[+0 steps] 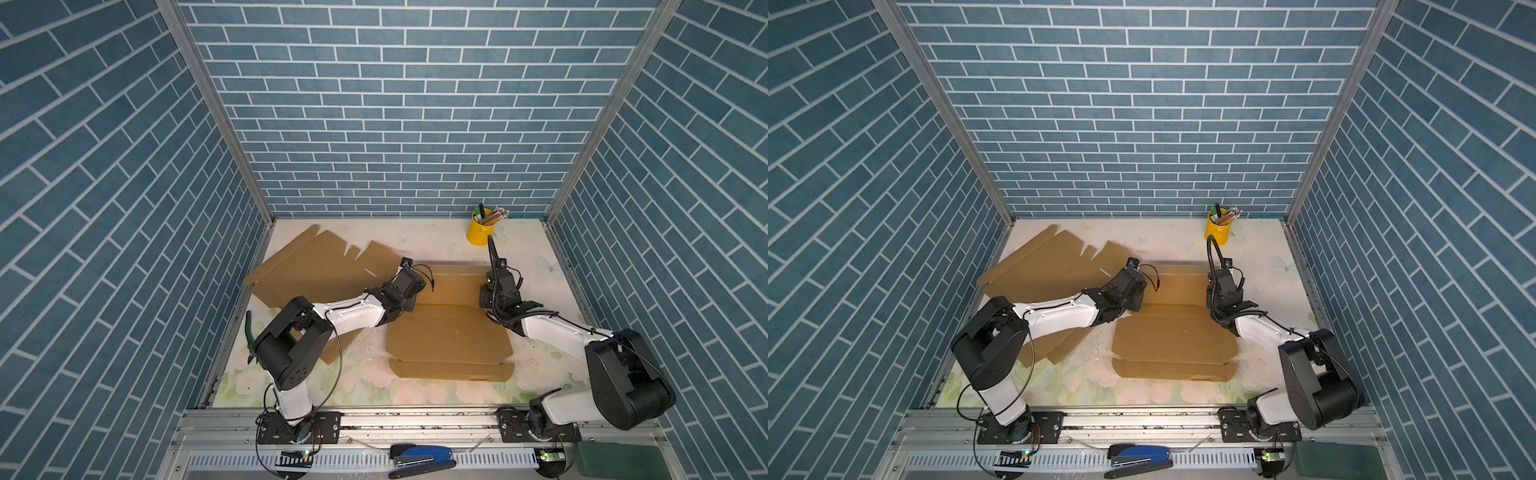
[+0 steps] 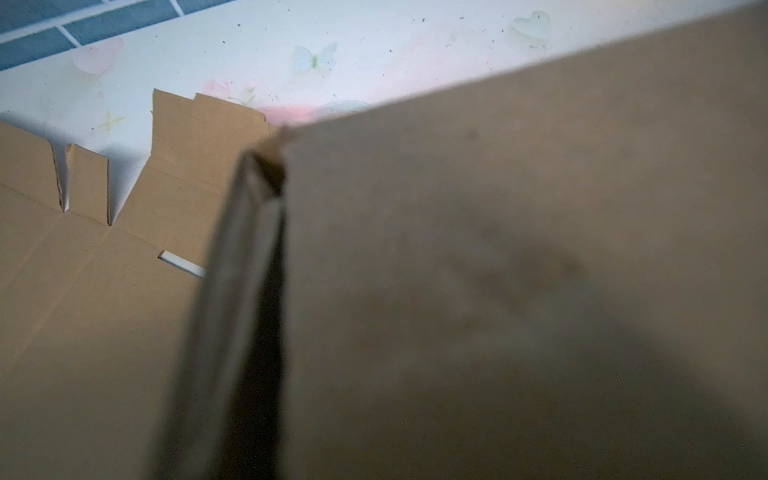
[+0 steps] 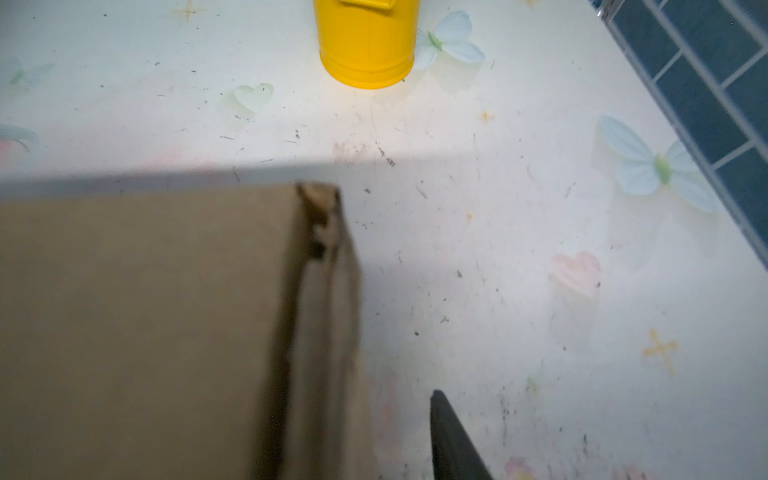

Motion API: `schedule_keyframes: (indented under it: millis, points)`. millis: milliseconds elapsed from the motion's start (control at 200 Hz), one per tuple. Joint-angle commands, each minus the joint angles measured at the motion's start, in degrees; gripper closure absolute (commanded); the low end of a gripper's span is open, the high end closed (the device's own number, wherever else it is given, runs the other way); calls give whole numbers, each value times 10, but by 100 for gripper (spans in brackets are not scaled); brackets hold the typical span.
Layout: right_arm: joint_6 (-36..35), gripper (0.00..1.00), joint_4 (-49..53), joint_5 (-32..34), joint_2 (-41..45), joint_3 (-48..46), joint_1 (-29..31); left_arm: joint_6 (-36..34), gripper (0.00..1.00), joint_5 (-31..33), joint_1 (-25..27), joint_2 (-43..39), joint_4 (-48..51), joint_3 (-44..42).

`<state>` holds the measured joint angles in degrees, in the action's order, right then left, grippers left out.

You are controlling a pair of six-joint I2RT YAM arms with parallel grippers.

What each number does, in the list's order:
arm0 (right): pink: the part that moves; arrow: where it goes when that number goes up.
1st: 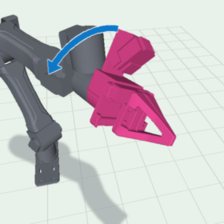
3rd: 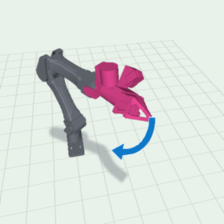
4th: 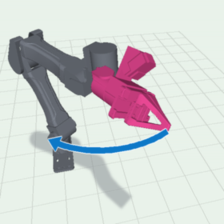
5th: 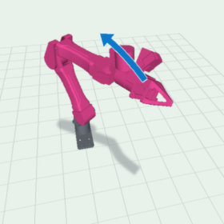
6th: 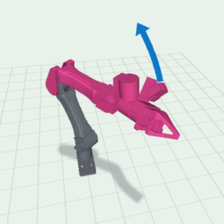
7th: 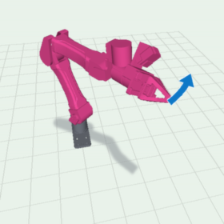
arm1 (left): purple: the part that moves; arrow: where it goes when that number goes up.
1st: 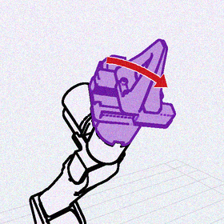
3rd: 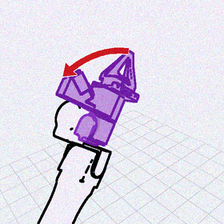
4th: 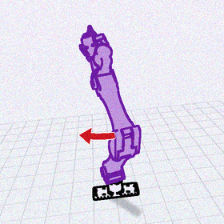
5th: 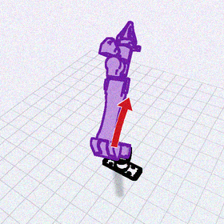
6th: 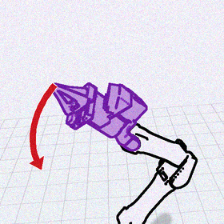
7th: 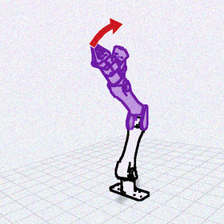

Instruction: Fold the paper box

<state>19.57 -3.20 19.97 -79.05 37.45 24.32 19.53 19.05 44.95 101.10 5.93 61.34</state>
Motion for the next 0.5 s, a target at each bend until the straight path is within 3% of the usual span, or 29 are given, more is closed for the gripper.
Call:
schedule_keyframes:
  millis: [0, 215, 495]
  points:
    - [4, 54, 67, -53, 48, 25, 0, -30, 100, -31, -8, 7, 125, 33]
    - [-26, 34, 192, -127, 128, 44, -11, -68, 99, -72, -22, 50, 276, 132]
    - [-99, 30, 366, -207, 155, 148, -33, -127, 99, -113, -41, 89, 412, 229]
